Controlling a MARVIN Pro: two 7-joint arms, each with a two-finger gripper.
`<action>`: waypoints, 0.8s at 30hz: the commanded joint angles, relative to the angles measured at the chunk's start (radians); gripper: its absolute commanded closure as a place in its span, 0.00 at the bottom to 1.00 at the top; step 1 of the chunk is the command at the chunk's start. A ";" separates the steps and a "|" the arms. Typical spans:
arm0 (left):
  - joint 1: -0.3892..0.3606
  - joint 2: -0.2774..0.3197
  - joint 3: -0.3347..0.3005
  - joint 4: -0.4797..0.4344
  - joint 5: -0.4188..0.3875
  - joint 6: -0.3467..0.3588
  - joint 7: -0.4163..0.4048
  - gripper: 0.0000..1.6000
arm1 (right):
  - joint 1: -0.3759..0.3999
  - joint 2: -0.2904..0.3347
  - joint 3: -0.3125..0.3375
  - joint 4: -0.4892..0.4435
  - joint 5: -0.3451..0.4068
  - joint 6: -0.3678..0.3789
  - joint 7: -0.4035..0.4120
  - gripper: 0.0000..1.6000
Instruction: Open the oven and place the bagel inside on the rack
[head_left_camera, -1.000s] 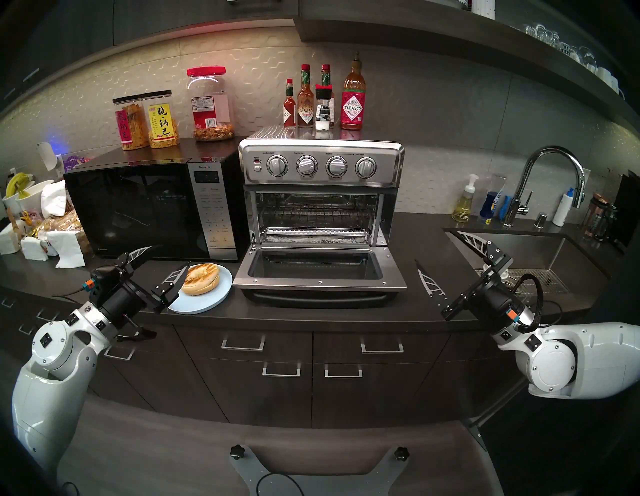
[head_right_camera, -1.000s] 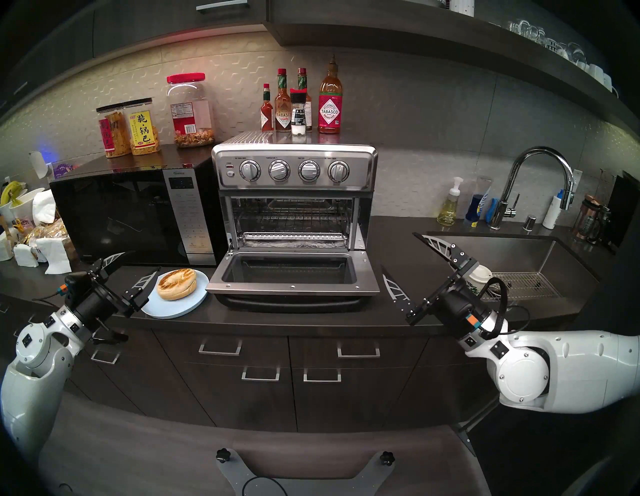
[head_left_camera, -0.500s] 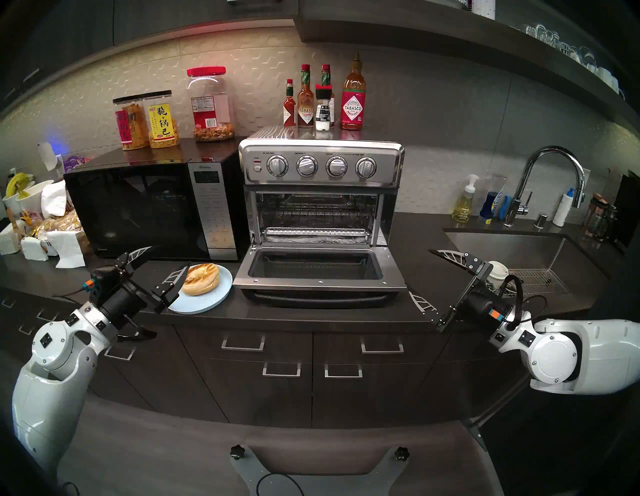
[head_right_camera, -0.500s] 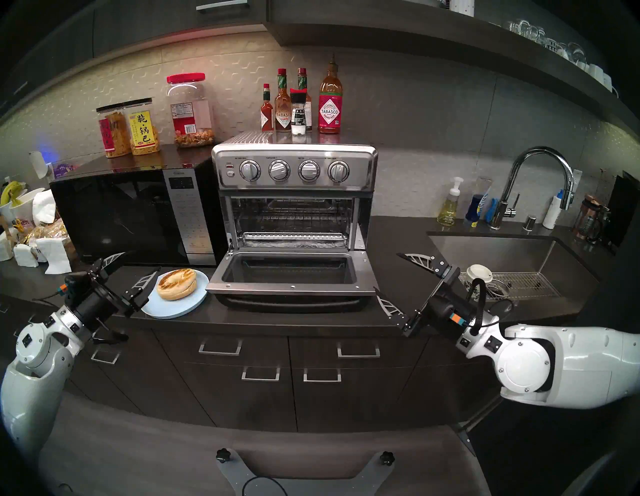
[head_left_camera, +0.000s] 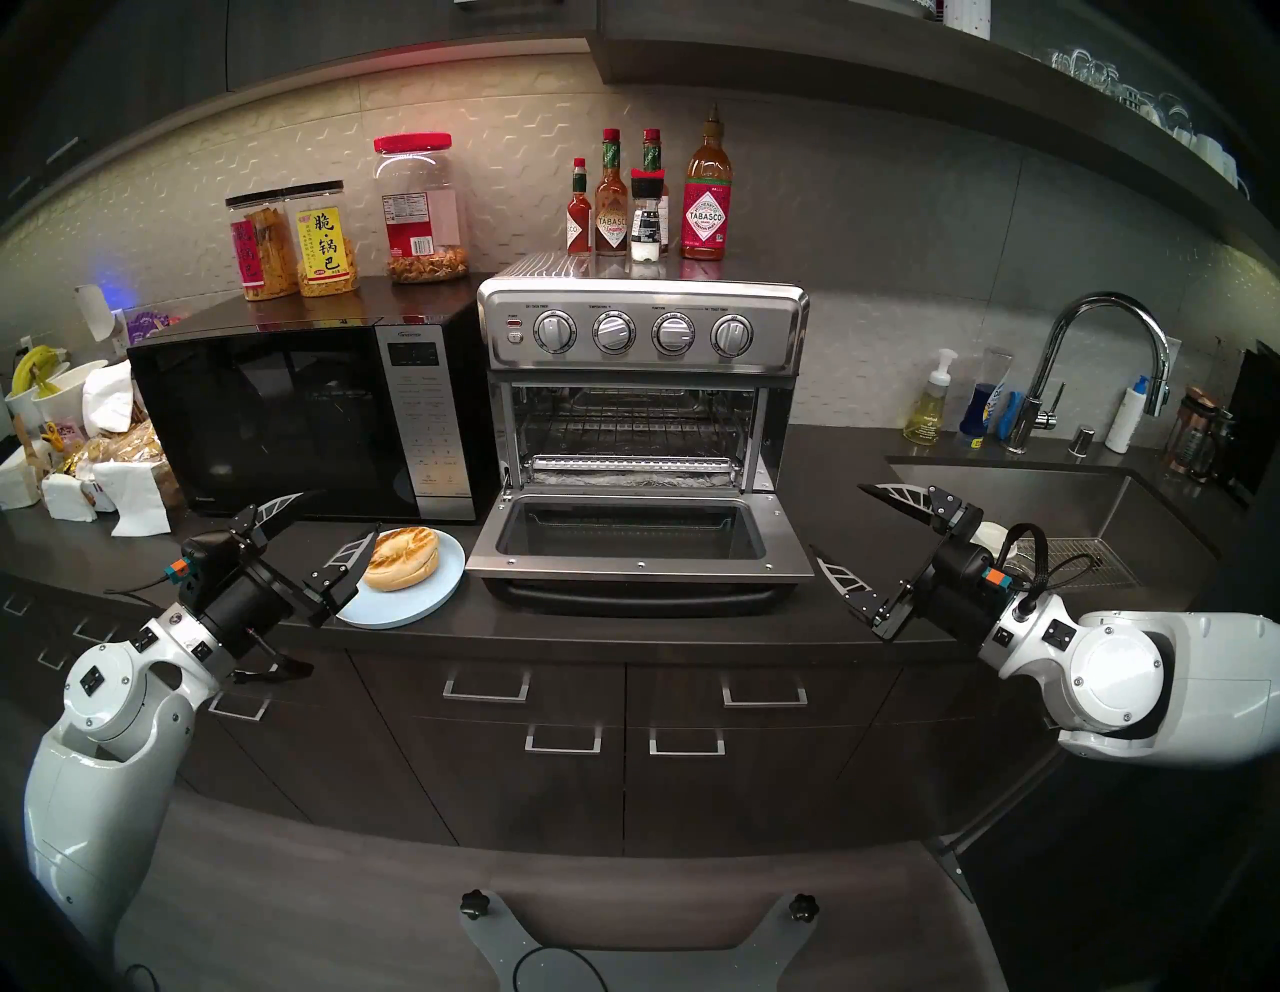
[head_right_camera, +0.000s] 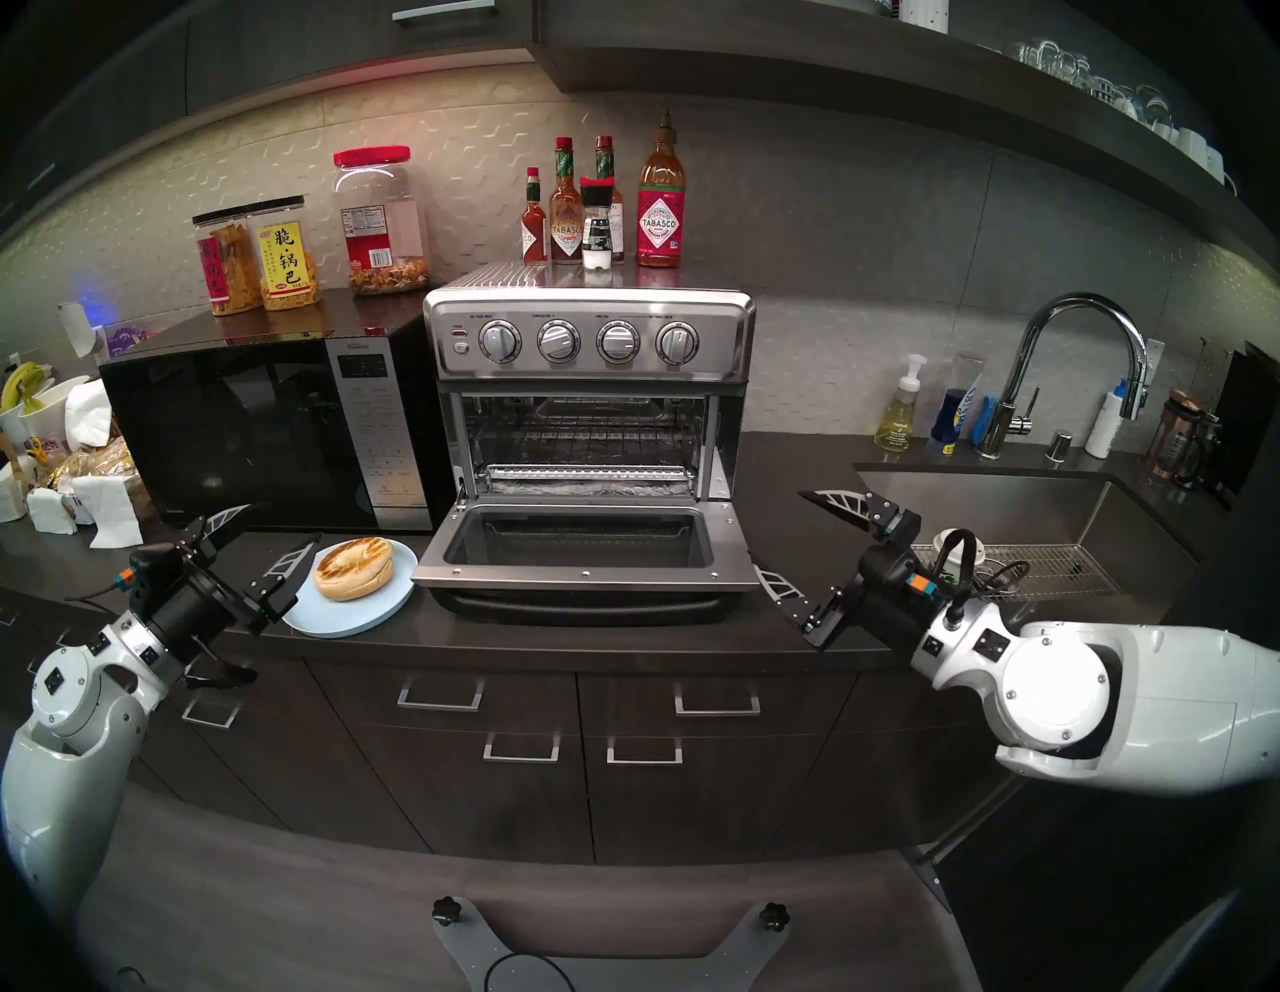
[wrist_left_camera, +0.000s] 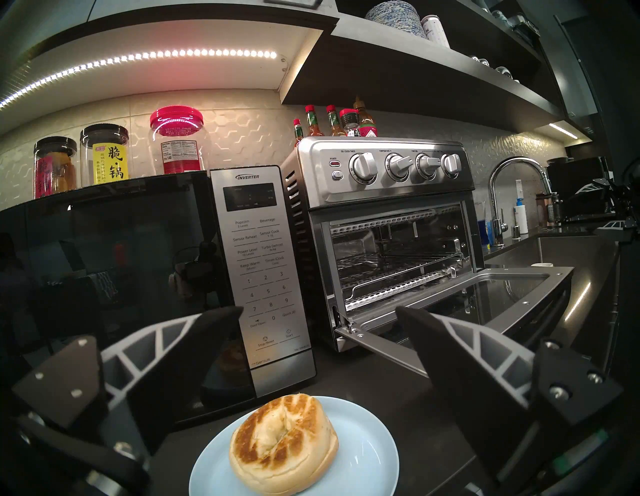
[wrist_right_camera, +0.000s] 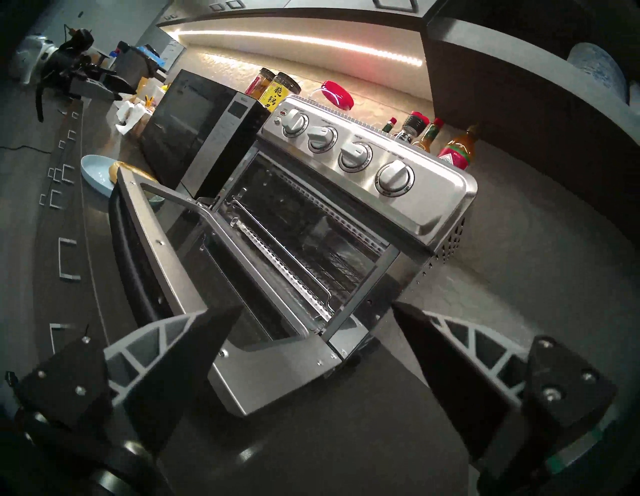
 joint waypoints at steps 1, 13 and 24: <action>-0.004 0.000 -0.010 -0.016 -0.002 -0.005 0.001 0.00 | 0.068 0.002 -0.041 -0.017 0.039 -0.026 0.027 0.00; -0.004 0.000 -0.010 -0.015 -0.002 -0.005 0.001 0.00 | 0.136 0.003 -0.096 -0.061 0.011 -0.050 0.053 0.00; -0.002 0.001 -0.011 -0.017 0.008 -0.009 0.004 0.00 | 0.216 0.003 -0.162 -0.036 -0.004 -0.037 0.061 0.00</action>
